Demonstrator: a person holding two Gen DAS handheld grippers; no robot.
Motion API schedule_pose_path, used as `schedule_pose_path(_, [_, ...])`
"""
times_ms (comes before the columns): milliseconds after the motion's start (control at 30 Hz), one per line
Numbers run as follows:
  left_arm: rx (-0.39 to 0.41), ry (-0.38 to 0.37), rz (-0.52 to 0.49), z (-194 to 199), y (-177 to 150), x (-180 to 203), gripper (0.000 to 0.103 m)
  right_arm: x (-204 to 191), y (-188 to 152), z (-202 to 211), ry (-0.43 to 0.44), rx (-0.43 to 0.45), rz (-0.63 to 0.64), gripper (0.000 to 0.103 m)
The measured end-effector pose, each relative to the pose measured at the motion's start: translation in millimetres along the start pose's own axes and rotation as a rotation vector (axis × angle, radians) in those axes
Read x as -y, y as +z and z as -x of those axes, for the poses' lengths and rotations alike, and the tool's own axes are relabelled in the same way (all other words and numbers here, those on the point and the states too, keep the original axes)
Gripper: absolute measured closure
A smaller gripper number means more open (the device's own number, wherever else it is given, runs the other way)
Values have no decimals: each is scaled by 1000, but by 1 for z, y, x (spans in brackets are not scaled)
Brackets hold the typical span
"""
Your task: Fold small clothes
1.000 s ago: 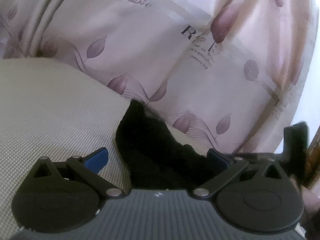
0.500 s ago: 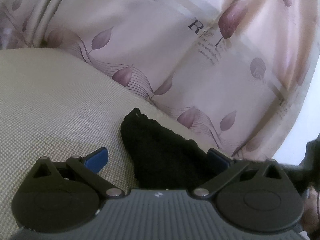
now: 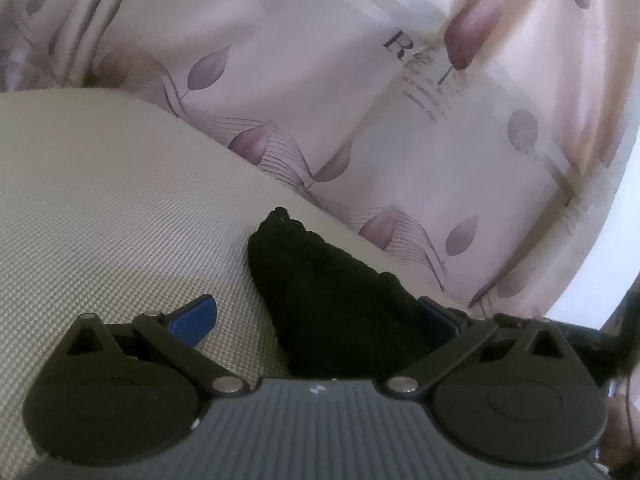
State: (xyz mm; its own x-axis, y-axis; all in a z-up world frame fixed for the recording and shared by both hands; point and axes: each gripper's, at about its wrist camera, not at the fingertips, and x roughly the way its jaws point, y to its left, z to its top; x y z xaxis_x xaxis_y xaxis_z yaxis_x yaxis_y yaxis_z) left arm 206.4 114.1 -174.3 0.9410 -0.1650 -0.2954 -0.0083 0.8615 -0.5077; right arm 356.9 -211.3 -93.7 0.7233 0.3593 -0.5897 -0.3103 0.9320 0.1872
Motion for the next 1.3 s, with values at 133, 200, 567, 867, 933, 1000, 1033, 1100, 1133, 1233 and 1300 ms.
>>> schedule_pose_path(133, [1, -9, -30, 0, -1, 6, 0, -5, -13, -14, -36, -123, 130, 58])
schedule_pose_path(200, [-11, -14, -37, -1, -1, 7, 0, -1, -20, -26, -87, -172, 160, 58])
schedule_pose_path(567, [-70, -67, -129, -5, -5, 21, 0, 33, -39, 53, -119, 23, -79, 47])
schedule_pose_path(867, [-112, 26, -181, -15, -9, 27, 0, 40, -76, 68, -215, 14, -30, 46])
schedule_pose_path(933, [-113, 50, -193, -15, -9, 29, 0, 31, -82, 72, -211, 41, -16, 46])
schedule_pose_path(1000, [-114, 80, -218, -16, -10, 32, 0, 21, -92, 69, -234, 28, 4, 46])
schedule_pose_path(1033, [-115, 93, -234, -17, -11, 35, 0, 17, -97, 69, -251, 37, 14, 46])
schedule_pose_path(1100, [-114, 120, -260, -17, -12, 38, 0, 11, -97, 67, -272, 30, 30, 46])
schedule_pose_path(1133, [-114, 132, -272, -18, -12, 40, 0, 11, -96, 65, -275, 30, 21, 43])
schedule_pose_path(1233, [-118, 157, -300, -19, -14, 44, 0, 13, -96, 56, -281, -6, 7, 34])
schedule_pose_path(1300, [-118, 169, -313, -19, -14, 45, 0, 10, -97, 56, -293, -10, 18, 32])
